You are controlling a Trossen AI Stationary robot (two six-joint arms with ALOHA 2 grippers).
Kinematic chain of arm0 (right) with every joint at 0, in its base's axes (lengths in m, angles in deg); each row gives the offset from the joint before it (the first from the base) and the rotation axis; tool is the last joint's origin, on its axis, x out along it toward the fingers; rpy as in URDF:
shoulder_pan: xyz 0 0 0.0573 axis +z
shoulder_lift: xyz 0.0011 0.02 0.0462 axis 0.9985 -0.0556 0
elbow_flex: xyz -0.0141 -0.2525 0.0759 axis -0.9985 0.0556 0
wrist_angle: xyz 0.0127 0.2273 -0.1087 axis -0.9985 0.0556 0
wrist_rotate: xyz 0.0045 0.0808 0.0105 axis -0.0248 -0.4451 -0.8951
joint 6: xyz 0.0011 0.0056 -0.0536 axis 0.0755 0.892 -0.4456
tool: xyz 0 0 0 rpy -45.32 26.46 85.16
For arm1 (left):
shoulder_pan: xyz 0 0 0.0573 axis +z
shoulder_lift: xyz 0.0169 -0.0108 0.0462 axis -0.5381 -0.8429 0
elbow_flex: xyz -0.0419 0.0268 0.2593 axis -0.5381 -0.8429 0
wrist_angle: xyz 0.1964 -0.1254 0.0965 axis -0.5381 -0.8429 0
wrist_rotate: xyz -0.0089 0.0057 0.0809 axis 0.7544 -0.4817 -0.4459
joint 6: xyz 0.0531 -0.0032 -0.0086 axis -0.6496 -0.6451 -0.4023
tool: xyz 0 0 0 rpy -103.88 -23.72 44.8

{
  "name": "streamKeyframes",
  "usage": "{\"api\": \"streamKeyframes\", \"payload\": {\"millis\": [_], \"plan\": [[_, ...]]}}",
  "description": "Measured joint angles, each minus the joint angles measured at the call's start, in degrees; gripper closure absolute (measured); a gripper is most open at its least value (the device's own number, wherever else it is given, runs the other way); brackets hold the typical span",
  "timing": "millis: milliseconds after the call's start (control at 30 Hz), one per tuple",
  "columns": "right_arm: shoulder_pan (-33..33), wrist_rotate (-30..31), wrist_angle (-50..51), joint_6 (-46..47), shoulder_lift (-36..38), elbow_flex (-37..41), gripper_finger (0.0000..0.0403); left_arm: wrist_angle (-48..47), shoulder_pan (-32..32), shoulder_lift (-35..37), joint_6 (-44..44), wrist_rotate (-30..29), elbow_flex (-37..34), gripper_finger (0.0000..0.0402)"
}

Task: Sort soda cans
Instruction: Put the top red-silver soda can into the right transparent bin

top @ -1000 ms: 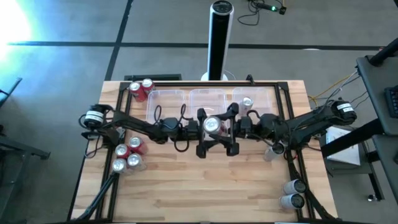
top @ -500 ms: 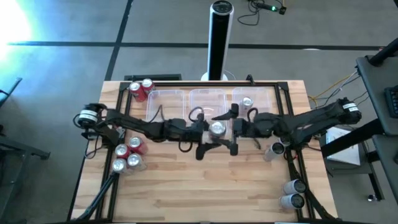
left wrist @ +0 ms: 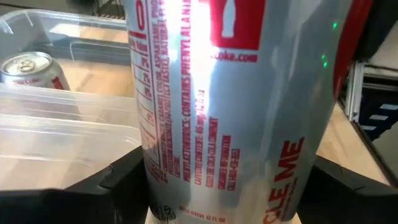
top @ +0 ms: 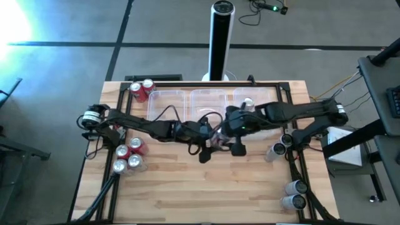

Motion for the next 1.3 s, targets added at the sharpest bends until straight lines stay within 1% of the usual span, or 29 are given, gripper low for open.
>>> {"api": "streamKeyframes", "payload": {"millis": [100, 233, 333, 433, 467, 600, 733, 800, 867, 933, 1033, 1100, 1200, 1233, 1300], "plan": [[0.0, -2.7, 3.7, 0.7, -2.6, -3.4, 0.0033, -0.7, -0.8, 0.0, -1.6, -1.0, 0.4, 0.0119], [0.0, -3.2, 4.7, 0.8, -3.9, -4.9, 0.0046, -0.7, -1.7, 0.0, -3.1, -1.9, 1.0, 0.0118], [0.1, -3.5, 5.1, 0.6, -4.4, -5.2, 0.0072, -0.3, -2.3, 0.0, -4.2, -3.9, 0.7, 0.0117], [0.1, -3.3, 4.9, 0.4, -4.2, -5.2, 0.0107, 0.7, -2.6, 0.5, -4.9, -4.3, 0.0, 0.0116], [0.1, -3.2, 4.7, 0.4, -3.8, -5.2, 0.0111, 1.1, -2.6, 0.7, -5.1, -4.4, -0.1, 0.0116], [0.1, -2.9, 4.6, 0.4, -2.1, -5.2, 0.0111, 2.4, -2.7, 1.7, -6.2, -4.3, -0.9, 0.0110], [0.1, -3.0, 3.8, 1.3, 1.2, -5.2, 0.0111, 3.7, -3.3, 5.7, -10.1, -4.2, -3.2, 0.0084], [0.0, -3.3, 6.9, 2.3, 3.4, -5.3, 0.0111, 1.6, -3.6, 8.8, -11.0, -3.8, -5.4, 0.0068], [0.0, -0.9, 10.6, 2.3, 5.8, -5.1, 0.0111, 2.1, -3.7, 12.0, -11.6, -3.4, -7.9, 0.0056], [-0.1, 1.7, 8.6, 2.5, 7.3, -5.4, 0.0111, 2.8, -3.6, 15.7, -11.6, -3.6, -10.9, 0.0048], [-0.4, 4.7, 13.0, 3.6, 9.4, -4.9, 0.0111, 7.1, -3.5, 20.9, -11.2, -4.4, -16.0, 0.0044], [-1.2, 6.4, 15.1, 4.2, 10.9, -4.9, 0.0111, 11.8, -3.7, 23.8, -11.1, -4.3, -19.8, 0.0044], [-3.4, 10.6, 20.7, 6.3, 12.3, -4.3, 0.0111, 20.0, -4.0, 27.7, -10.7, -1.0, -24.8, 0.0044], [-4.4, 11.1, 23.1, 6.8, 12.3, -3.8, 0.0111, 22.3, -4.0, 28.8, -10.5, 0.4, -26.1, 0.0044], [-6.3, 11.4, 24.5, 7.9, 12.3, -3.0, 0.0110, 24.5, -4.1, 30.5, -10.2, 2.7, -28.3, 0.0044]]}}
